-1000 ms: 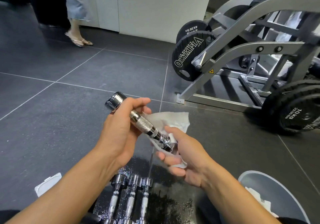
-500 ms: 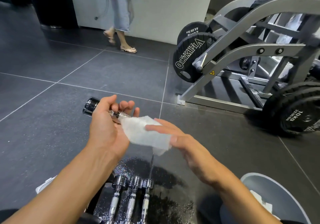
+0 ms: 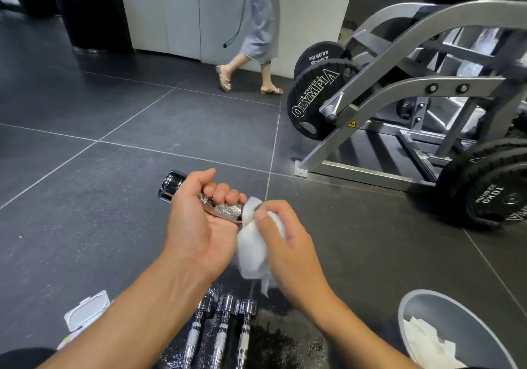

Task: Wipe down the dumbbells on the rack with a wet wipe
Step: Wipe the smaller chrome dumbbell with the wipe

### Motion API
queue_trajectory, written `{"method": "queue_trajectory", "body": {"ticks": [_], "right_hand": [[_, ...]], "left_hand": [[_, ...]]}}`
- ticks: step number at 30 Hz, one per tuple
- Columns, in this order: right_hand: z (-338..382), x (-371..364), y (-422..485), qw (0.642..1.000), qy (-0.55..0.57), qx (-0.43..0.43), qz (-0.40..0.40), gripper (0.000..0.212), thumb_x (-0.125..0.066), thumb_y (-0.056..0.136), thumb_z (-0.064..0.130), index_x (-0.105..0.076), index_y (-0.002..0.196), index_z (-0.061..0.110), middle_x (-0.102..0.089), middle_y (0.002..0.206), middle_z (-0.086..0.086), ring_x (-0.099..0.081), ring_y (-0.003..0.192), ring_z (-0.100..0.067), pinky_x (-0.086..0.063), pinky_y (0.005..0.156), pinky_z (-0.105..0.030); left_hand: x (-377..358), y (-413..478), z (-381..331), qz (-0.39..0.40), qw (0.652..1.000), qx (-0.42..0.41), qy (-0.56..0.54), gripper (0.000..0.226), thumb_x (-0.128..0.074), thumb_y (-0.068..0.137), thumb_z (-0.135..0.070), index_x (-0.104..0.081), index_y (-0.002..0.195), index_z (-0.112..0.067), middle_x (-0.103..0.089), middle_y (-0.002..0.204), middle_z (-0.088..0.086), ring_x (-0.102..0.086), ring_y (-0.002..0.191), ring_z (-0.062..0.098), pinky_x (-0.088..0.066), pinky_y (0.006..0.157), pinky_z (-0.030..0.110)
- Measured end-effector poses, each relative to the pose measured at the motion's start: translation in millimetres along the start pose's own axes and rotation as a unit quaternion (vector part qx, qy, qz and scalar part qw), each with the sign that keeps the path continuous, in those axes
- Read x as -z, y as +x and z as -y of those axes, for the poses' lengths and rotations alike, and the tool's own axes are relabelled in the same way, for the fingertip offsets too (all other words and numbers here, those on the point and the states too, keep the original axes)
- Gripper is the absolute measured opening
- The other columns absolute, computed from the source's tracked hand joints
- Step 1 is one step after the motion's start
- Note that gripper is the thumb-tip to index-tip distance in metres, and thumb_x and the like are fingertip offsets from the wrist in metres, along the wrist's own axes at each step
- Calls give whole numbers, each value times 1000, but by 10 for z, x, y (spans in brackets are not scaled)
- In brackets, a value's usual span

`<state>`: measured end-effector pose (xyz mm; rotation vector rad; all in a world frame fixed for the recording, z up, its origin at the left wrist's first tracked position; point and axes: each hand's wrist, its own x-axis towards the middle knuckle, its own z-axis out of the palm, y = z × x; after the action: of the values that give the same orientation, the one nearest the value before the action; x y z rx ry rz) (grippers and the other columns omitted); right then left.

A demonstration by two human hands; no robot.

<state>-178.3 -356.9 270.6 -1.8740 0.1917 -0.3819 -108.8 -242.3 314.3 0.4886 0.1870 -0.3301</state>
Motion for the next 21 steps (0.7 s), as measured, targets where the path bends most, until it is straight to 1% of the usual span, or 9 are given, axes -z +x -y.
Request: {"method": "queue_trajectory", "body": {"ticks": [3,5,7,9,12,14,16,18,21], "right_hand": [[127,-13,52,950,237,-203,11,25,-60,96,39,-63,76,24,-55,70,1,-51,53,-14,-39,47,-25],[172,84,76,875,346,-321,107,29,-57,97,43,-62,82,19,-48,71,-3,-39,35,-11,-29,33,-16],[180,168,103,830,388,-359,177,41,-53,98,58,-62,91,19,-41,77,-4,-33,30,-7,-25,29,-12],[189,182,109,869,340,-324,159,40,-56,99,54,-63,93,16,-47,79,-8,-41,35,-11,-31,30,-16],[141,139,46,990,102,-91,37,27,-59,97,42,-63,86,18,-58,73,4,-52,60,-11,-42,48,-19],[13,155,31,993,-67,94,14,25,-58,89,54,-60,95,30,-61,77,12,-53,66,-4,-43,59,-18],[-86,223,34,964,-183,192,27,23,-57,91,53,-58,102,33,-61,86,12,-55,74,-7,-43,64,-17],[-82,232,60,973,-162,162,34,22,-55,90,54,-59,97,34,-61,81,10,-54,69,-7,-44,63,-23],[121,128,82,993,89,-63,47,27,-53,90,46,-64,73,27,-57,66,8,-50,59,-10,-41,58,-29]], "left_hand": [[10,-13,29,17,1000,6,19,40,-58,95,-18,-39,60,-22,-33,59,-3,-39,53,15,-41,77,33],[17,-4,38,22,999,7,27,40,-59,95,-19,-39,60,-22,-33,59,-3,-39,53,15,-41,76,33],[16,3,38,21,999,4,34,41,-58,95,-19,-38,60,-23,-33,59,-3,-38,53,15,-41,77,34],[6,15,25,21,999,3,32,41,-58,95,-19,-37,60,-23,-32,59,-4,-38,52,15,-41,76,34],[-12,36,-23,22,1000,8,15,43,-58,95,-20,-37,58,-24,-31,57,-6,-38,50,13,-42,73,33],[-19,37,-53,20,1000,16,0,43,-59,95,-20,-36,58,-25,-31,57,-8,-37,49,12,-43,72,33],[-23,21,-65,22,999,22,-9,43,-58,94,-20,-35,58,-25,-29,57,-8,-34,49,12,-43,71,32],[-30,6,-59,25,999,21,1,43,-57,95,-20,-34,58,-25,-28,56,-8,-32,50,13,-42,70,32],[-33,9,-47,28,999,13,22,44,-57,95,-20,-35,58,-25,-29,56,-7,-31,50,13,-42,69,33]]}}
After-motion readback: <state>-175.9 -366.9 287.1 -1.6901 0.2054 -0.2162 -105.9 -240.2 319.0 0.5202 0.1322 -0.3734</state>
